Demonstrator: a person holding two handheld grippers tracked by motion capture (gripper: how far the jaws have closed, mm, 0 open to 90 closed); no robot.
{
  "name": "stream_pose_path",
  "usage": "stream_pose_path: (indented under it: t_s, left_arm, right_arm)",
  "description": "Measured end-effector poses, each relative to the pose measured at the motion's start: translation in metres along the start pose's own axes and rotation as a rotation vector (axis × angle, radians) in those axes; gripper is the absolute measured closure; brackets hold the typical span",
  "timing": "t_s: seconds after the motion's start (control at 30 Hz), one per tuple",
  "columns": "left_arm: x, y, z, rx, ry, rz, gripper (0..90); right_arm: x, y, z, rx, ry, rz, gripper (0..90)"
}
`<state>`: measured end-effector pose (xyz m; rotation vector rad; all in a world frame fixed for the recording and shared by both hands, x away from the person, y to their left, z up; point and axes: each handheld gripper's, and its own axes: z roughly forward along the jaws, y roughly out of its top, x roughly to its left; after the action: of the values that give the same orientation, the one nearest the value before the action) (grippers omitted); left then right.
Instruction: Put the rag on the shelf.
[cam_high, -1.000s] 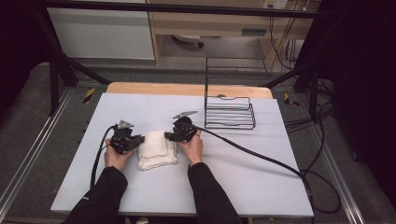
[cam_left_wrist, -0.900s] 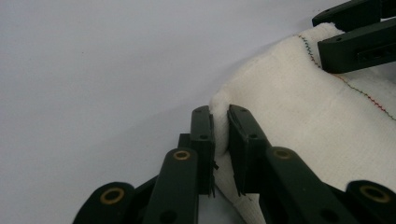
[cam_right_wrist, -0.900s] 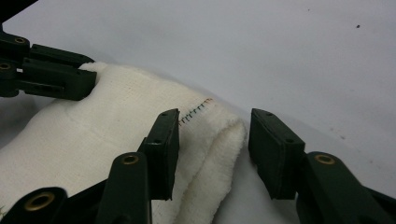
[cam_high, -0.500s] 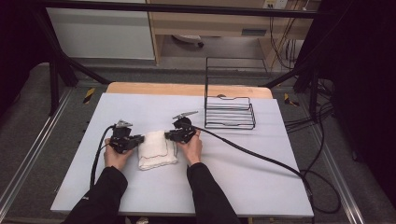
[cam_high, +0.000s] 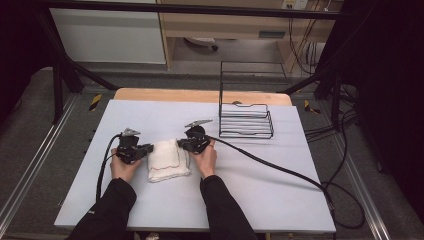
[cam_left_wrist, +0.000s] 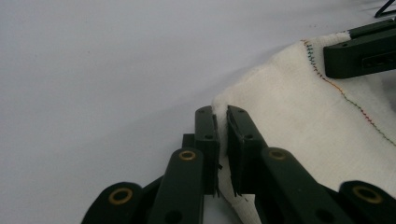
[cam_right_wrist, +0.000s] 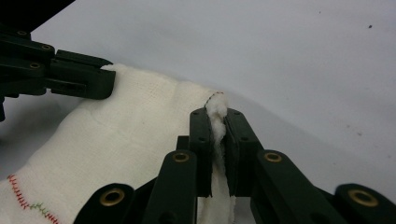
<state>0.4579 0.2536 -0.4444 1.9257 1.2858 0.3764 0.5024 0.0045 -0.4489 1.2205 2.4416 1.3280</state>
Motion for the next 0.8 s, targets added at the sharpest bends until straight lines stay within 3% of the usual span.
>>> stream_pose_path:
  t_s: [0.3, 0.8]
  left_arm:
    - [-0.003, 0.003, -0.013, -0.064, -0.007, 0.004, 83.2]
    - [-0.007, 0.004, -0.031, -0.13, -0.027, 0.022, 83.4]
  right_arm:
    - [0.008, 0.004, -0.013, -0.041, -0.002, -0.033, 82.9]
    - [0.021, 0.008, -0.032, -0.101, -0.001, -0.075, 82.9]
